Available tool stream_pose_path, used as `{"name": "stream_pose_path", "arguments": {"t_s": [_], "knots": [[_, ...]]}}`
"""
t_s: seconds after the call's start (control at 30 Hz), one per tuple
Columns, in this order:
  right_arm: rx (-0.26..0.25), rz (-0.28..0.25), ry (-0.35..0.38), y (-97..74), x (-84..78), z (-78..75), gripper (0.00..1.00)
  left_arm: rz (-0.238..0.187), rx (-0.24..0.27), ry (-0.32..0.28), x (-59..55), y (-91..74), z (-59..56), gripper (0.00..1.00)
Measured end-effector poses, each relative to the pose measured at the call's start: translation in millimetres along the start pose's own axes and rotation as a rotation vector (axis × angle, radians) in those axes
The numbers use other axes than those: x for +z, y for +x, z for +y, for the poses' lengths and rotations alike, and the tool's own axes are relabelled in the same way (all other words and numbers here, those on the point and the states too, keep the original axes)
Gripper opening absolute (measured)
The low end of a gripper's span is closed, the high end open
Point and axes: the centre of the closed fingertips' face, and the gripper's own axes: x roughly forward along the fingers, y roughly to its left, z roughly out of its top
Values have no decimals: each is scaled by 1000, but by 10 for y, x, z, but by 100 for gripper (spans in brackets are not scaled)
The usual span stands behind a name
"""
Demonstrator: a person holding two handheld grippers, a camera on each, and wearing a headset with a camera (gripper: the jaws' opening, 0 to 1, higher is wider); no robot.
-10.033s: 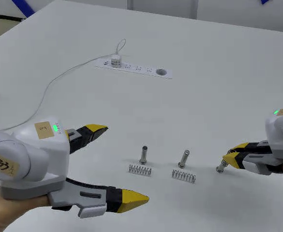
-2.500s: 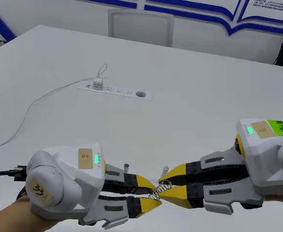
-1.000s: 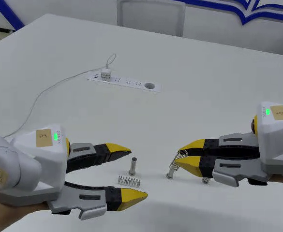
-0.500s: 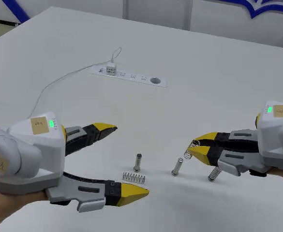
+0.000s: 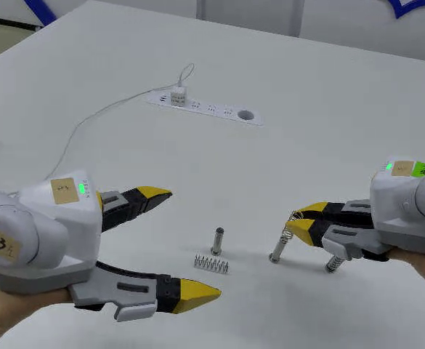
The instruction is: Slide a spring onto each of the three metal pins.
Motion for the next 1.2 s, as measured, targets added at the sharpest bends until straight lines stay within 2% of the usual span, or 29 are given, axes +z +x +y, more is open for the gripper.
{"name": "stream_pose_path", "arguments": {"t_s": [0.2,0.53,0.77,0.9,1.2], "knots": [[7,-8,31,16,10,27,11,3,12,-14,-26,-23,21,88],[10,11,27,2,-14,82,11,10,7,-19,-47,-9,-2,87],[6,36,25,104,-160,65,11,11,3,-22,-37,-7,-12,87],[8,47,24,168,-225,71,11,-8,8,-33,19,-29,1,87],[7,64,45,245,-348,75,11,7,18,-30,-15,-46,30,87]]}}
